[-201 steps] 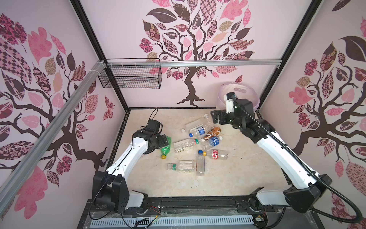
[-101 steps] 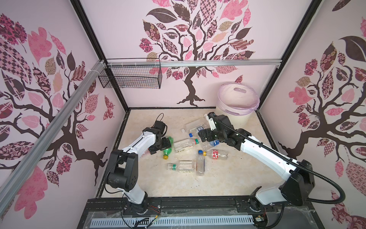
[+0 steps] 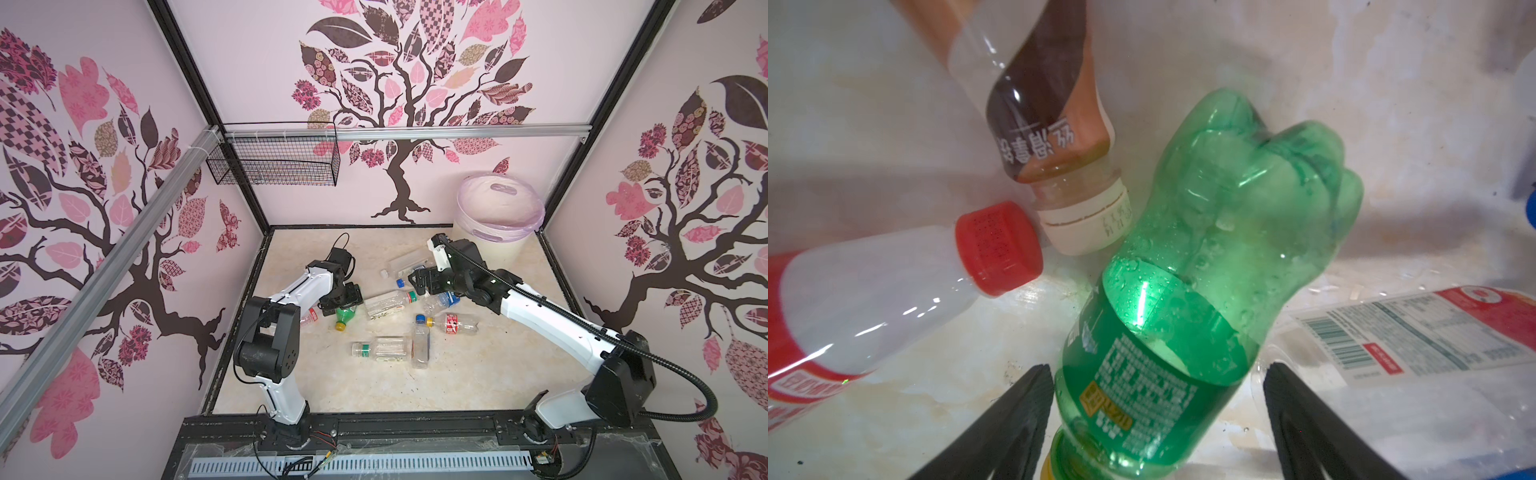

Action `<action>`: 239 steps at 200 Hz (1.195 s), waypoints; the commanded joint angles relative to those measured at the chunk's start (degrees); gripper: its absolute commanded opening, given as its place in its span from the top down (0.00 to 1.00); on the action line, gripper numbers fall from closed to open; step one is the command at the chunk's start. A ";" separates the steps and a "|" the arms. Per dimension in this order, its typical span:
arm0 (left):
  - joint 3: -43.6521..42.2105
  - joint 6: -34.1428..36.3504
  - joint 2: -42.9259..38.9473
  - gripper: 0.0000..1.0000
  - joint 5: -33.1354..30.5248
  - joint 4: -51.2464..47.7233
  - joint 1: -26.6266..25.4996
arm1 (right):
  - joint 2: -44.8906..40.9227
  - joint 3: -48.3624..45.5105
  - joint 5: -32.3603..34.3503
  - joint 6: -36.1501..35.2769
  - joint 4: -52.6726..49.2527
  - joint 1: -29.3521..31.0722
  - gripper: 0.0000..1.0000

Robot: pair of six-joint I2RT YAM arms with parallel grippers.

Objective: Throw the plastic bottles in the bin
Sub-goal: 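Grasp the green soda bottle with the left gripper while the right approaches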

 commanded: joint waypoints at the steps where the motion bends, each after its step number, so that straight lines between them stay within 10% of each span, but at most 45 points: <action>1: 1.66 0.89 1.06 0.18 0.55 0.77 -0.01 | 1.06 0.12 -0.38 0.87 0.68 0.28 0.01; 64: -0.23 0.48 1.32 0.31 2.61 2.35 0.06 | 1.74 -0.49 0.87 3.41 0.52 0.29 0.01; 194: 1.24 0.92 4.22 0.29 3.14 1.69 0.03 | 2.54 -1.31 -1.69 7.22 3.31 0.32 0.01; 239: 1.24 1.07 3.35 0.45 3.55 1.87 0.06 | 2.98 -1.17 -2.75 8.38 3.96 0.30 0.01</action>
